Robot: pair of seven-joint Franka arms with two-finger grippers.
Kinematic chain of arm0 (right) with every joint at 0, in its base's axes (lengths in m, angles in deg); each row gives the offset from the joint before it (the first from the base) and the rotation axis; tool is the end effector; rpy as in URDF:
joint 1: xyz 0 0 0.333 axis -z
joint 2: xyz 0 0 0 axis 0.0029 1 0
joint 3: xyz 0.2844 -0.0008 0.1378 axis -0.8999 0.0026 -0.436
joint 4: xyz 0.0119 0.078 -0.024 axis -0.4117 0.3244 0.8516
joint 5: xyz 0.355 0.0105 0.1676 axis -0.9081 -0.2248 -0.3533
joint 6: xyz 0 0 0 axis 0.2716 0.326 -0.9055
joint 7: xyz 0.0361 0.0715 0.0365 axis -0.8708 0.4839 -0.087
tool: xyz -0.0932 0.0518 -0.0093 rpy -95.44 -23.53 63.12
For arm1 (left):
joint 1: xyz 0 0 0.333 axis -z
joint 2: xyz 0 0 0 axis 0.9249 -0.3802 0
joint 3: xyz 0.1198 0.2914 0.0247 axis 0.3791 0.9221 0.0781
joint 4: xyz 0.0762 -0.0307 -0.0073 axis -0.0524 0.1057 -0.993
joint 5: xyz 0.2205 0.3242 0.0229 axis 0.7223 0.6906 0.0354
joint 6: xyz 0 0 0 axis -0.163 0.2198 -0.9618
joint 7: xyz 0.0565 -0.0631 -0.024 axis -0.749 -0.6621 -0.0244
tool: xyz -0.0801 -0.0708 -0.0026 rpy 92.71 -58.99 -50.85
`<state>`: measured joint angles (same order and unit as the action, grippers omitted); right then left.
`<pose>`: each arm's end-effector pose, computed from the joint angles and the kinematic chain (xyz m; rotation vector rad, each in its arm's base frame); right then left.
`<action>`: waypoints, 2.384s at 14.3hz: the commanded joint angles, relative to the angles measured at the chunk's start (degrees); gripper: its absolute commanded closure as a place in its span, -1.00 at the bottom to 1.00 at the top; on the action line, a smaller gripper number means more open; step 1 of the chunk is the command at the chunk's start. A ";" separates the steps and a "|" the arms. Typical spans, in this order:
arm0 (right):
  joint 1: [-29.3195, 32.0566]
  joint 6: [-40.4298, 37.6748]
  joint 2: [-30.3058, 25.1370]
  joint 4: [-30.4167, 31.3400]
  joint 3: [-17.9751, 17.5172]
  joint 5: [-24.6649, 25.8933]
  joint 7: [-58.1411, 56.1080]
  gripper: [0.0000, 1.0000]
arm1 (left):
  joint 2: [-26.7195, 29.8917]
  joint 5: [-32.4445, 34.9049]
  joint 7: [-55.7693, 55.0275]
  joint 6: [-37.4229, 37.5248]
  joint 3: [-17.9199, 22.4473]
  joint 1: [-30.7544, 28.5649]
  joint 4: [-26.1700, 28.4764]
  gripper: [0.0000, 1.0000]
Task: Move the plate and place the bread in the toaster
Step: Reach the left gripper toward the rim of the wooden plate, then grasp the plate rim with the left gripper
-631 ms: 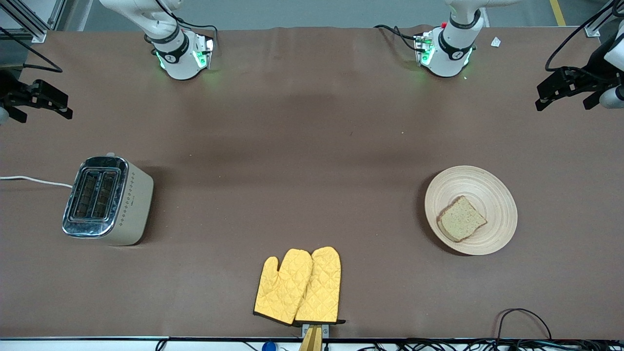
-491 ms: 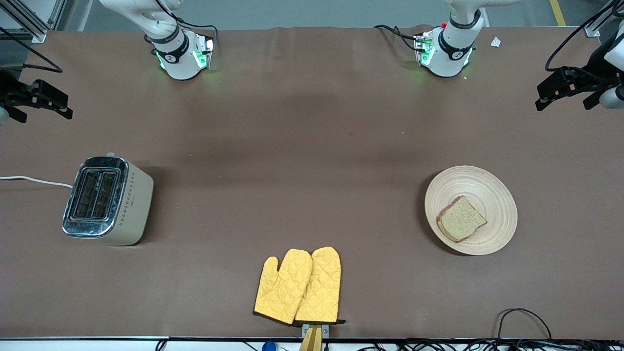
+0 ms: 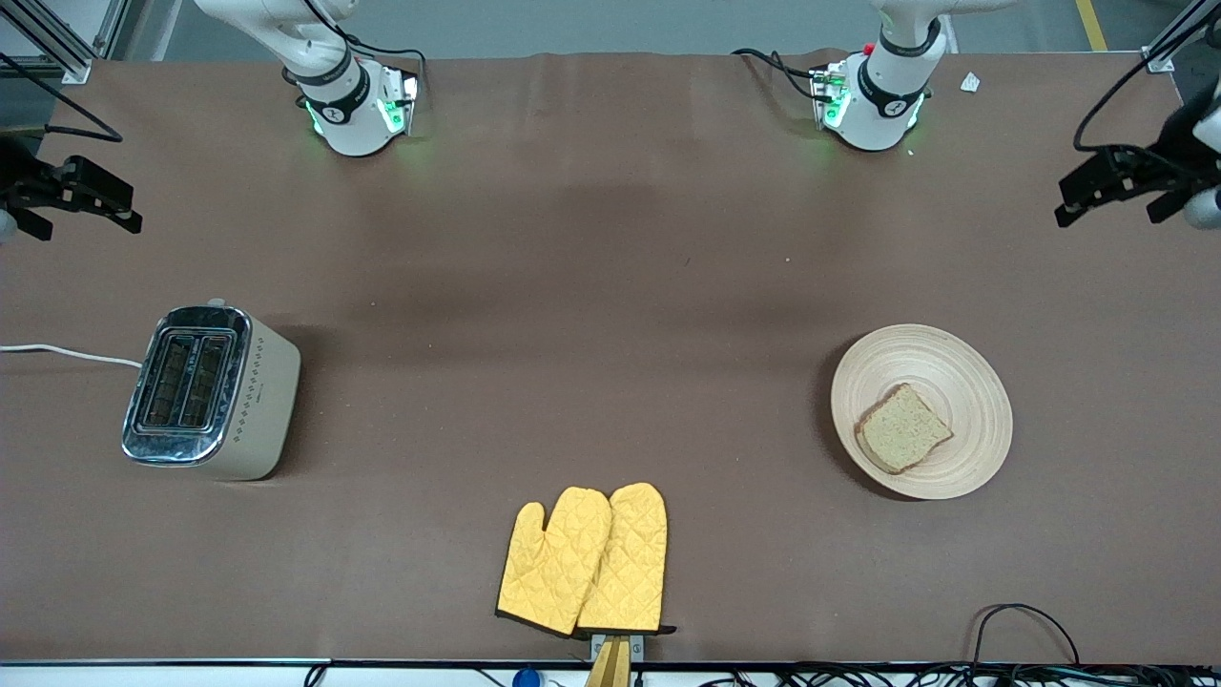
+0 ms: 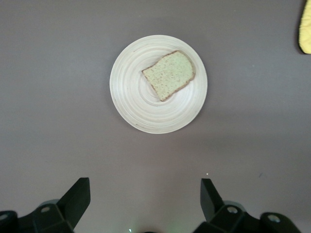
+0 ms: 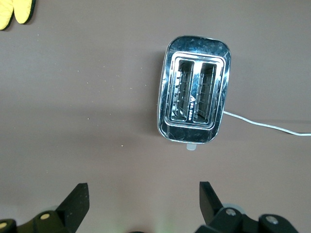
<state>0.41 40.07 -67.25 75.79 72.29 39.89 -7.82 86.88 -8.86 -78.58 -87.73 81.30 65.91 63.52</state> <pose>0.5276 -0.0181 0.6482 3.1262 0.1369 -0.0558 0.5389 -0.0172 0.6506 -3.1314 -0.0520 0.0206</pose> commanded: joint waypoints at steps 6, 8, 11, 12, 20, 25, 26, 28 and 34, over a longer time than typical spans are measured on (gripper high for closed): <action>0.04 0.37 -1.29 1.09 -0.09 0.07 -0.05 -1.00 | -13.82 -4.62 6.03 -6.78 1.33 -8.08 -3.87 -1.00; 0.04 0.37 -1.29 1.18 -0.09 -0.02 -0.05 -1.00 | -17.95 -11.21 8.56 -8.11 1.33 -11.86 -3.78 -1.00; 0.04 0.37 -1.29 1.18 -0.09 -0.02 -0.05 -1.00 | -23.66 -16.59 14.73 -11.36 1.33 -16.52 -3.69 -1.00; 0.04 0.37 -1.29 1.09 -0.09 -0.02 -0.05 -1.00 | -25.94 -17.56 15.43 -12.41 1.33 -17.58 -3.69 -1.00; 0.04 0.37 -1.29 1.09 -0.09 -0.02 -0.05 -1.00 | -41.15 -32.67 35.10 -16.64 1.07 -28.04 -3.69 -1.00; 0.04 0.37 -1.21 1.18 -0.09 -0.02 -0.05 -1.00 | -46.08 -37.50 43.98 -17.70 0.89 -29.63 -3.60 -1.00; 0.04 0.37 -1.29 1.09 -0.09 -0.02 -0.13 -1.00 | -47.22 -39.26 46.61 -17.70 0.98 -29.63 -3.60 -0.98; 0.04 0.37 -1.21 1.09 -0.09 -0.02 -0.13 -1.00 | -48.81 -41.12 50.14 -17.70 0.98 -29.72 -3.60 -0.87; 0.04 0.37 -1.21 1.09 -0.09 -0.02 -0.13 -1.00 | -50.05 -41.30 52.44 -17.35 0.89 -29.46 -3.60 -0.55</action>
<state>0.41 40.11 -67.25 75.77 72.29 39.89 -7.83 37.49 -49.29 -27.15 -105.65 82.60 36.72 61.08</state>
